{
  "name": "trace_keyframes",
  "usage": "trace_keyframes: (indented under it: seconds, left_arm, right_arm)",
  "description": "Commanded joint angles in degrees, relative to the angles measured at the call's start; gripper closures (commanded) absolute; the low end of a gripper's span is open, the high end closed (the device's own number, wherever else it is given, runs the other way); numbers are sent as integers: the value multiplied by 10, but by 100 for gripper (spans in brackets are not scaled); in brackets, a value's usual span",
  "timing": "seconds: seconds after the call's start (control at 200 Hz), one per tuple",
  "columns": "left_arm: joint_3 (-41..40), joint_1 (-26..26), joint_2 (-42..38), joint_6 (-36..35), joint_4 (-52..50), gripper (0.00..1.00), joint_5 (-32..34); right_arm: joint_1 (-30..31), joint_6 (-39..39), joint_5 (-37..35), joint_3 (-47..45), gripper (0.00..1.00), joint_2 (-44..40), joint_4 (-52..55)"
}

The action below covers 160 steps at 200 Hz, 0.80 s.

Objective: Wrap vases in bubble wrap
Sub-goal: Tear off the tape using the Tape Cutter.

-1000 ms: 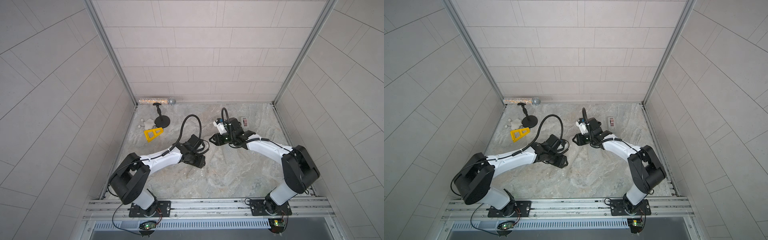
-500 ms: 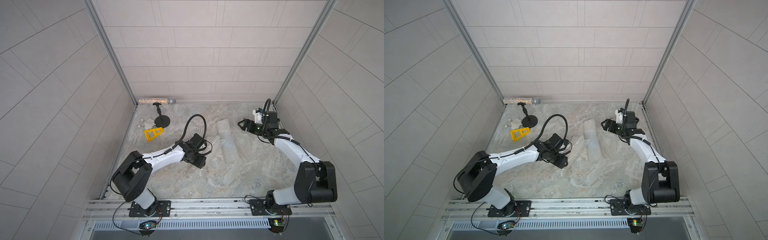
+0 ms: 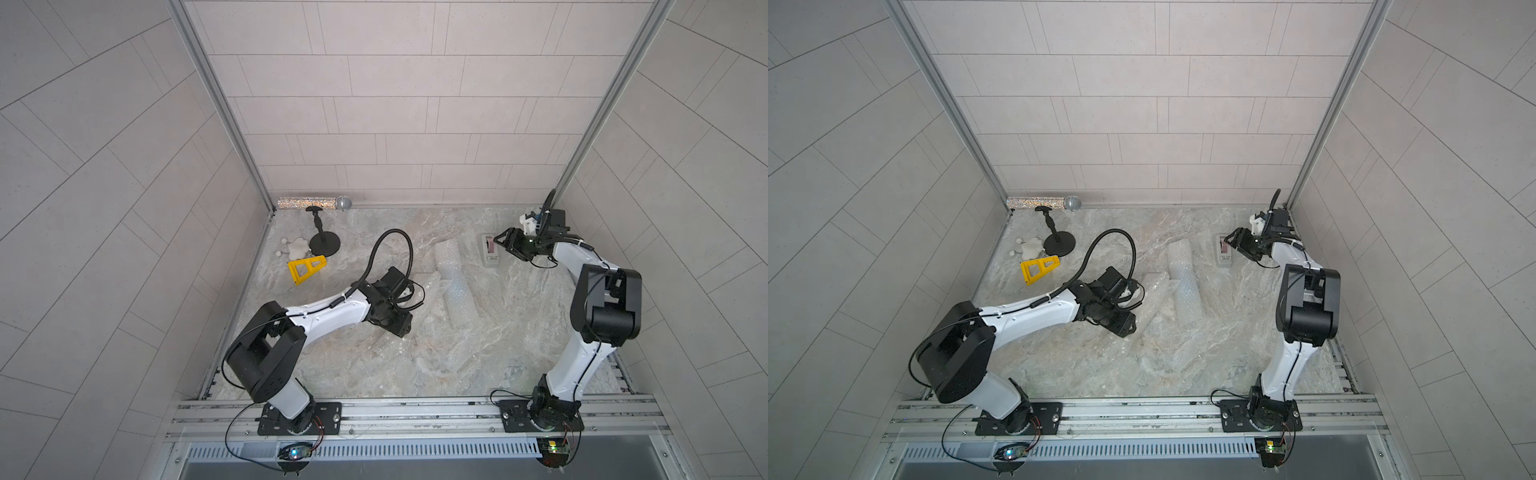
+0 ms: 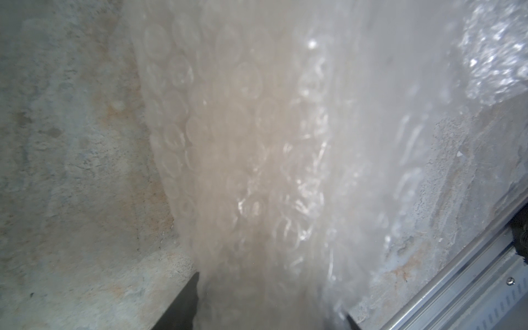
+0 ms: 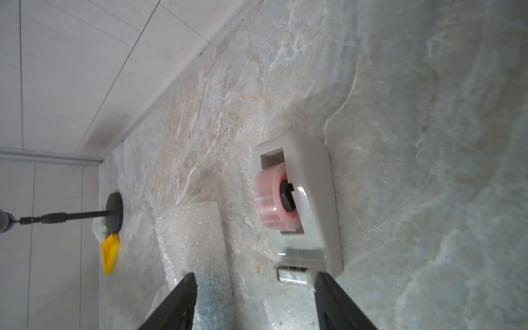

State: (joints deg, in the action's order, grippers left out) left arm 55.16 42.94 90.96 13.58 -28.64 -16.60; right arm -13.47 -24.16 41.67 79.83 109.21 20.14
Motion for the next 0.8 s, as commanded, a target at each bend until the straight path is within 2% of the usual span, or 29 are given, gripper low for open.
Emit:
trace_keyframes:
  seconds: [0.0,0.22,0.541,0.796]
  left_arm:
    - [18,1,2,-5,-9,64,0]
    - [27,1,16,-4,-12,64,1]
    - [37,1,38,-5,-9,64,-1]
    - [37,1,45,-3,-5,64,-1]
  right_arm:
    - [-2,42,26,63,36,40,106]
    - [-1,109,34,140,40,106,215]
    - [8,120,52,161,47,142,220]
    - [10,110,78,165,49,164,201]
